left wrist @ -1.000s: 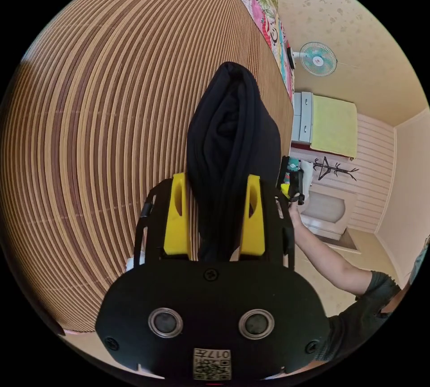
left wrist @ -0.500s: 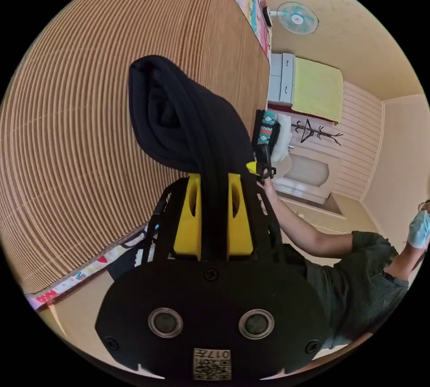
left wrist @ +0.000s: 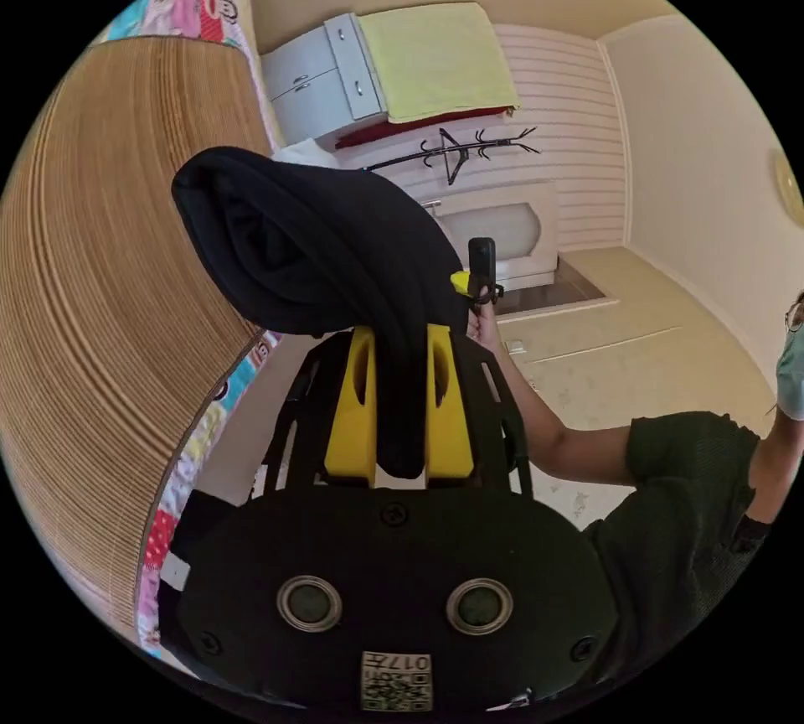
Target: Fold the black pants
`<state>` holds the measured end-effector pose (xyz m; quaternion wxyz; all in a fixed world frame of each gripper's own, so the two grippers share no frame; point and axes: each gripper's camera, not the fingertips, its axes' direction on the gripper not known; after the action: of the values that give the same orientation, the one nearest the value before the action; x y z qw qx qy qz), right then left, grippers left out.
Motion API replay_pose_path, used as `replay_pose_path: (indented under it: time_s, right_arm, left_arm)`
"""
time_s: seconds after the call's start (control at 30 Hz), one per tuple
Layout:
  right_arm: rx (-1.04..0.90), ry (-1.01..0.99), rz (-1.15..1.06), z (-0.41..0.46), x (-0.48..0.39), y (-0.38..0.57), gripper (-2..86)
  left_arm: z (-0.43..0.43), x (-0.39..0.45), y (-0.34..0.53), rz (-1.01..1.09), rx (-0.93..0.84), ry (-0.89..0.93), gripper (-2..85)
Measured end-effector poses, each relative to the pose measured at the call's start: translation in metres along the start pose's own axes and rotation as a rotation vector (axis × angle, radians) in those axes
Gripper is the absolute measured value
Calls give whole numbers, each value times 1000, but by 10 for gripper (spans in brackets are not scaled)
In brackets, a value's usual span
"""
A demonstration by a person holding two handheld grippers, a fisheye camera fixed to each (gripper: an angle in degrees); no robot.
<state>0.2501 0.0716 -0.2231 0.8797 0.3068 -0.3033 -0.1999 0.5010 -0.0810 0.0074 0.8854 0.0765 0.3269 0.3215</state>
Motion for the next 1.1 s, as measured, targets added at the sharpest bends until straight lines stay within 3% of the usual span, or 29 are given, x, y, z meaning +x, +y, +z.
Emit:
replay_pose_path:
  time_s: [0.13,0.17,0.3,0.5,0.6,0.77,0.83,0.93,1.1]
  right_arm:
    - [16,191,79,-30,48,-12,112]
    - [52,299,200,-32,74,-10,114]
    - [124,571,611,-17,127,21,103]
    - [393,763,518,9,52,63,61]
    - [488,816,503,28,16,89,25]
    - [679,576,400,79,-41,131,11]
    - [677,479,396,117,-54,137,8]
    - [501,218,365,208,-62,121,6]
    - [67,-136,213,387,-120,66,6]
  left_arm:
    - [80,-4,-68,-15,7,-78,90]
    - [92,-9,-76,-25,-13,-105,93]
    - [164,-58,-100,-211,-330,-274,103]
    - [95,-76,-51,-103,-405,-445,85]
    - [13,-101,8,-201,-397,-551,87]
    - [-137,-126,138,-512,-285,-719,81]
    - [-209,-124,214,-713,-139,-791,67]
    - [-277,-109,310,-892,51,-836,19]
    - [-337,-89,457,-1194,189,-873,-7]
